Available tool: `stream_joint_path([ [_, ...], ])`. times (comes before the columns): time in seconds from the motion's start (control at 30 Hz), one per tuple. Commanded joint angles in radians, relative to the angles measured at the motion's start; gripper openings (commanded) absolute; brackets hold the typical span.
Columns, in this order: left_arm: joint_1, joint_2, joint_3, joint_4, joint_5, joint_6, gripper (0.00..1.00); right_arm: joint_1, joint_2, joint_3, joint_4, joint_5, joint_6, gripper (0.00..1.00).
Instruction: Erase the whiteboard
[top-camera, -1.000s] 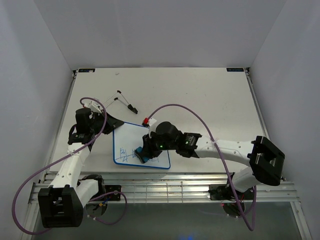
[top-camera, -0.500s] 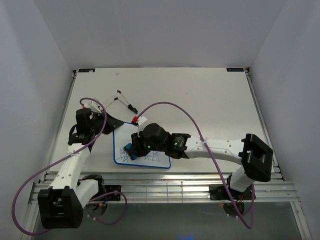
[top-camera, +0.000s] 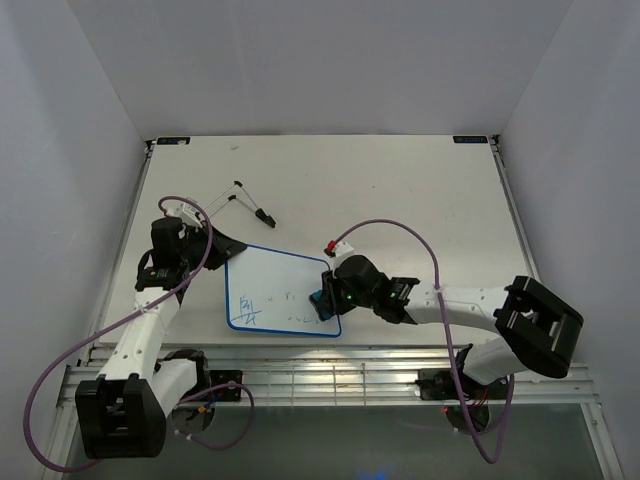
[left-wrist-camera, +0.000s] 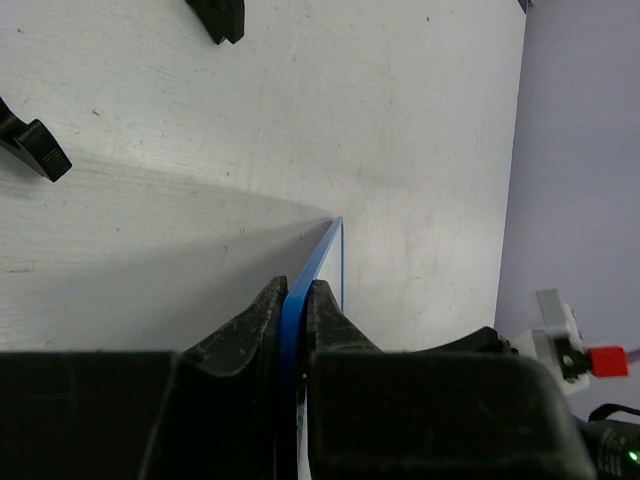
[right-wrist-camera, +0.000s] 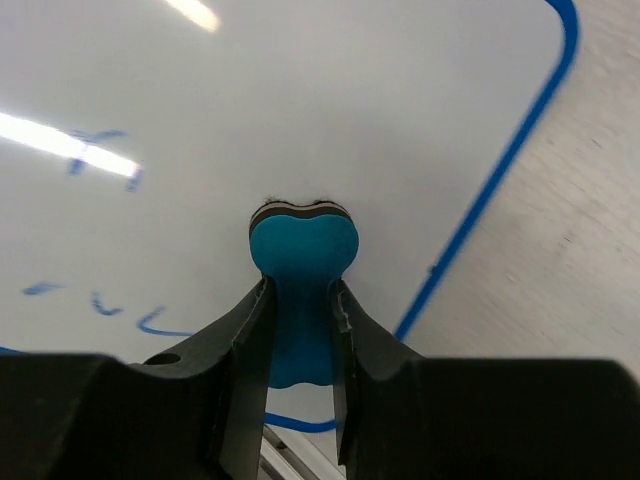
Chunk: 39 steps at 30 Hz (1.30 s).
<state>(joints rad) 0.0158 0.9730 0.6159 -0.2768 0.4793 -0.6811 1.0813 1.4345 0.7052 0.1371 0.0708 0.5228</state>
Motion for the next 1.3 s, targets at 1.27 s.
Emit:
stream_joint_path([
  [1.27,0.0,-0.003,0.007,-0.055,-0.13,0.089,0.0,-0.08,0.117,0.066,-0.156,-0.107,-0.064,0.08],
])
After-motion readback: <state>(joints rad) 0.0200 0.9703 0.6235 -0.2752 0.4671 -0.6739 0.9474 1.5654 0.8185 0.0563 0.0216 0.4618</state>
